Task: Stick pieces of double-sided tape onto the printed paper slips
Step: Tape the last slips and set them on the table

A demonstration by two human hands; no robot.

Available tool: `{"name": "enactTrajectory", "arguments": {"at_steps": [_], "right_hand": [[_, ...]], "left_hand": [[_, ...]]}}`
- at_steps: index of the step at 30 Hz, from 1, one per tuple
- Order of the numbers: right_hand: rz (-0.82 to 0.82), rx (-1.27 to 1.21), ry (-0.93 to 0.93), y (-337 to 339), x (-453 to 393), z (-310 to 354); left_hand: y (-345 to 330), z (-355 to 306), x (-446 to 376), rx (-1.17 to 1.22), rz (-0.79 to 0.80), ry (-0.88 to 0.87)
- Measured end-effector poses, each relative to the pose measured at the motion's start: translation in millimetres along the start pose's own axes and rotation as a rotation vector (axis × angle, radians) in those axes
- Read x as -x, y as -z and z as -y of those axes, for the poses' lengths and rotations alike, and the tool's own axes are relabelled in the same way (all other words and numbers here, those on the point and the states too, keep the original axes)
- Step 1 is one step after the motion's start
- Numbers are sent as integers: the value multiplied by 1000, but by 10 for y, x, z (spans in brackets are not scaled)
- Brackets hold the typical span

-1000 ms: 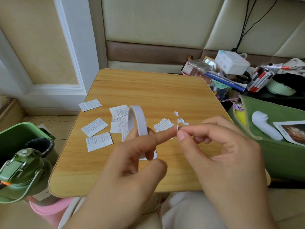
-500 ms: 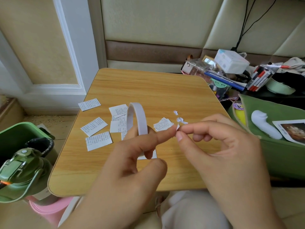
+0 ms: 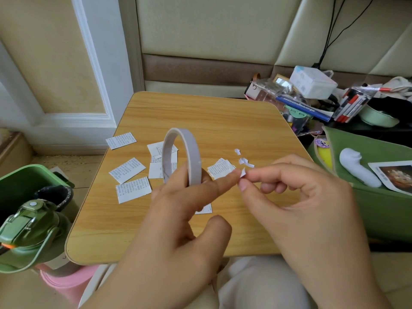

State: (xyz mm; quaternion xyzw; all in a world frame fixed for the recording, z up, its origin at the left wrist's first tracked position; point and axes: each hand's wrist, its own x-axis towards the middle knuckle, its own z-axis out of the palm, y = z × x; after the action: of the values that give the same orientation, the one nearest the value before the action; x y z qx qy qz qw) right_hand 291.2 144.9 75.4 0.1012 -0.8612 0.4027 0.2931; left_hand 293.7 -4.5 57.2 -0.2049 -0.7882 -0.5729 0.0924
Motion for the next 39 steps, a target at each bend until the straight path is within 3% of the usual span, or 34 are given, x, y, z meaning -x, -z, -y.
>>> {"name": "enactTrajectory", "arguments": {"at_steps": [10, 24, 39], "right_hand": [[-62, 113, 9, -62, 14, 47], [34, -41, -101, -12, 8, 48], [95, -126, -140, 25, -16, 58]], "left_hand": [[-54, -7, 20, -365, -102, -171], [13, -17, -10, 74, 31, 63], [69, -42, -15, 248, 94, 140]]}}
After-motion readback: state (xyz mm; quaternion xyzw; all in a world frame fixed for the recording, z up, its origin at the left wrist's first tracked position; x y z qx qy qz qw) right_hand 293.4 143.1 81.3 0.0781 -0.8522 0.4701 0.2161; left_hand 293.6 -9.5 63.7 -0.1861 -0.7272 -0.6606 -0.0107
